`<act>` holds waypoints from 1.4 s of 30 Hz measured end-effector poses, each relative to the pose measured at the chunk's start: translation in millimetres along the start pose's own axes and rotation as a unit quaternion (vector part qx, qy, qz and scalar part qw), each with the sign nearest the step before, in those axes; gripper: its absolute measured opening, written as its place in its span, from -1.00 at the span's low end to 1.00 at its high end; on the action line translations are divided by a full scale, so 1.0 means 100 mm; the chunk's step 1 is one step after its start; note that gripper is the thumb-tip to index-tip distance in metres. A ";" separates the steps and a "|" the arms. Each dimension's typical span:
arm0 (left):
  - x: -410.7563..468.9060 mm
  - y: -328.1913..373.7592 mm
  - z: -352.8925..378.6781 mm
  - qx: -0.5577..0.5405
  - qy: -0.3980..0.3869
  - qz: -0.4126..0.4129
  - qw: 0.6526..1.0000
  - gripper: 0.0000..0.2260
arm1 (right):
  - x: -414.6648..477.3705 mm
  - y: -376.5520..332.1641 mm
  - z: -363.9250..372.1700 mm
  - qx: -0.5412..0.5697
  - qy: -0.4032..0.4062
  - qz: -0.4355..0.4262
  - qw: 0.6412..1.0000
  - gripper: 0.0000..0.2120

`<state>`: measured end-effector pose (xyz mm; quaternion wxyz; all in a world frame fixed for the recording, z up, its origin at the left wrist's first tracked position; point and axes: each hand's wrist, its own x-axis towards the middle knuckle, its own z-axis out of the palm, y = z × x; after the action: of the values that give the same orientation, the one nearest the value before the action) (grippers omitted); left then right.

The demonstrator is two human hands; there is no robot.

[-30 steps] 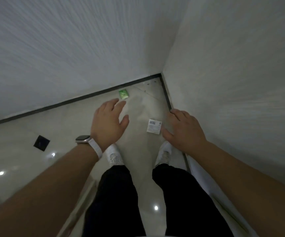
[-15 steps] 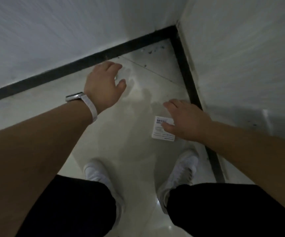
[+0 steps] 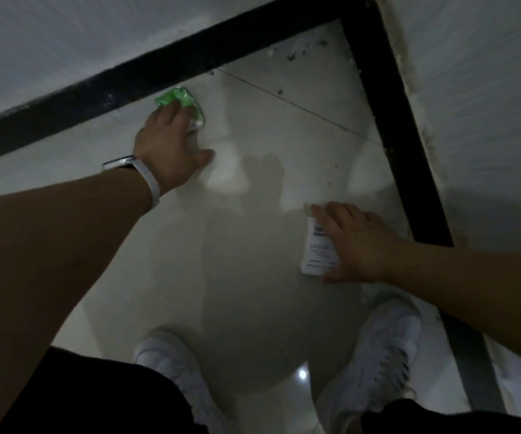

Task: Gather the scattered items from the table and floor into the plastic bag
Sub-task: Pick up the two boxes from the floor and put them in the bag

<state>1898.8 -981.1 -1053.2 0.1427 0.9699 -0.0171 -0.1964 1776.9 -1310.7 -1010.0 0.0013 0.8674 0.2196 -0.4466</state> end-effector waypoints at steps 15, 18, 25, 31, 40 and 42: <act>0.15 -0.11 -0.04 0.083 0.074 0.047 0.993 -0.63 | 0.12 -0.04 0.09 0.124 0.054 0.029 0.990 0.27; 0.10 -0.12 -0.06 0.105 0.072 0.071 0.989 -0.60 | 0.16 -0.03 -0.02 0.185 0.039 0.022 0.982 -0.05; 0.00 -0.21 -0.14 0.057 0.090 0.097 0.990 -0.64 | 0.32 -0.11 -0.30 0.201 0.026 -0.011 0.979 -0.57; -0.09 -0.24 -0.11 -0.017 0.085 0.104 0.991 -0.62 | 0.53 -0.29 -0.72 0.242 0.107 -0.054 0.963 -0.64; -0.07 -0.23 -0.11 -0.008 0.040 -0.059 0.997 -0.23 | 0.65 -0.31 -0.95 0.281 0.156 -0.058 0.945 -0.66; -0.05 -0.19 -0.10 -0.008 0.034 -0.067 0.997 -0.23 | 0.65 -0.30 -0.95 0.278 0.162 -0.058 0.945 -0.66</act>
<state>1897.9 -959.8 -1047.7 0.1376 0.9738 0.0540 -0.1726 1871.8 -1240.4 -998.0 -0.3012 0.8798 0.1335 -0.3426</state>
